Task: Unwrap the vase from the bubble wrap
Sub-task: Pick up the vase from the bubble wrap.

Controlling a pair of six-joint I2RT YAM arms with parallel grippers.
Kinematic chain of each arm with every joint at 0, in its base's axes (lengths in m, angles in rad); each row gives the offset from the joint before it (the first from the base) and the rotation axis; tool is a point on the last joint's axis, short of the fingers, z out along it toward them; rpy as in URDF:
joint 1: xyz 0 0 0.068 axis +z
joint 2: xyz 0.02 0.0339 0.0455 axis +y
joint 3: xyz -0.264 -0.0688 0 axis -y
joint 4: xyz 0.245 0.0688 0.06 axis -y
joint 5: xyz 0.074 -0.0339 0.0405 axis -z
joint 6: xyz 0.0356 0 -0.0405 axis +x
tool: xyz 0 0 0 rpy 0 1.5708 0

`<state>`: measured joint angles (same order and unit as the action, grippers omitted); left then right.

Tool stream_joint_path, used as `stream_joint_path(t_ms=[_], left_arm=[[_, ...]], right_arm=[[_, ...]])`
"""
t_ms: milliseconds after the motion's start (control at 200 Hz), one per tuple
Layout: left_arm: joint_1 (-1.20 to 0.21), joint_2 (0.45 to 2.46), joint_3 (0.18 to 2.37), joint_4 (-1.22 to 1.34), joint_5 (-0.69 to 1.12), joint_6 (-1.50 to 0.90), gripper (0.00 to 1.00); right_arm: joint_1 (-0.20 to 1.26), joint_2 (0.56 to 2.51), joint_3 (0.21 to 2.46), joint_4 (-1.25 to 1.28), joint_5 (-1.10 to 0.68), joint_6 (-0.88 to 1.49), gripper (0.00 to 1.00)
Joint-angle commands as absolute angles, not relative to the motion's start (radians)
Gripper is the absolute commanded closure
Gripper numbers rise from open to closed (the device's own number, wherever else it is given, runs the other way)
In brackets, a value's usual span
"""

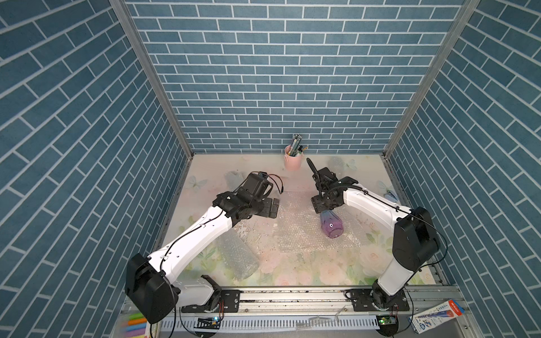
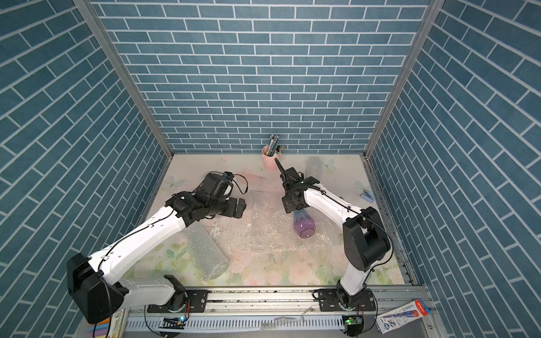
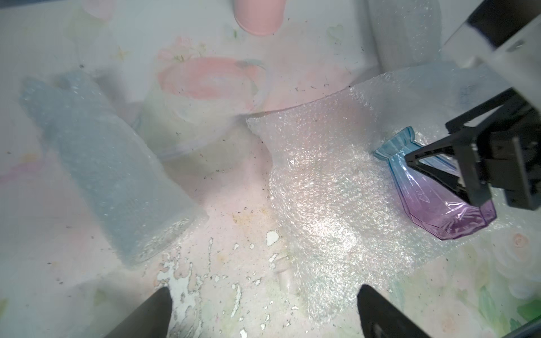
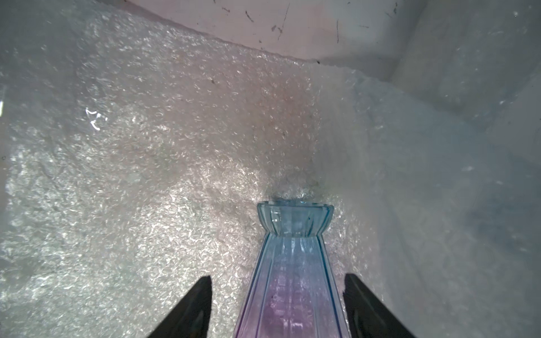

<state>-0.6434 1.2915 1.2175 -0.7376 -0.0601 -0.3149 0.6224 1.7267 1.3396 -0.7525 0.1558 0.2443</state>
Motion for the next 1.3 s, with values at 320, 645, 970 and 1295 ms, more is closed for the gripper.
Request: stream_joint_path(t_ms=[320, 645, 970, 1295], left_arm=[[-0.617, 1.313, 1.335, -0.859, 0.027, -0.089, 0.00], [-0.617, 1.331, 1.256, -0.767, 0.078, -0.067, 0.00], [-0.617, 1.336, 1.215, -0.767, 0.087, -0.055, 0.00], [-0.617, 1.327, 1.203, -0.758, 0.109, -0.061, 0.00]], right_arm=[[0.607, 1.869, 1.464, -0.897, 0.148, 0.193, 0.27], [0.584, 1.964, 1.538, -0.941, 0.152, 0.184, 0.23], [0.572, 2.046, 1.595, -0.966, 0.154, 0.187, 0.23], [0.556, 2.111, 1.630, -1.001, 0.137, 0.157, 0.25]])
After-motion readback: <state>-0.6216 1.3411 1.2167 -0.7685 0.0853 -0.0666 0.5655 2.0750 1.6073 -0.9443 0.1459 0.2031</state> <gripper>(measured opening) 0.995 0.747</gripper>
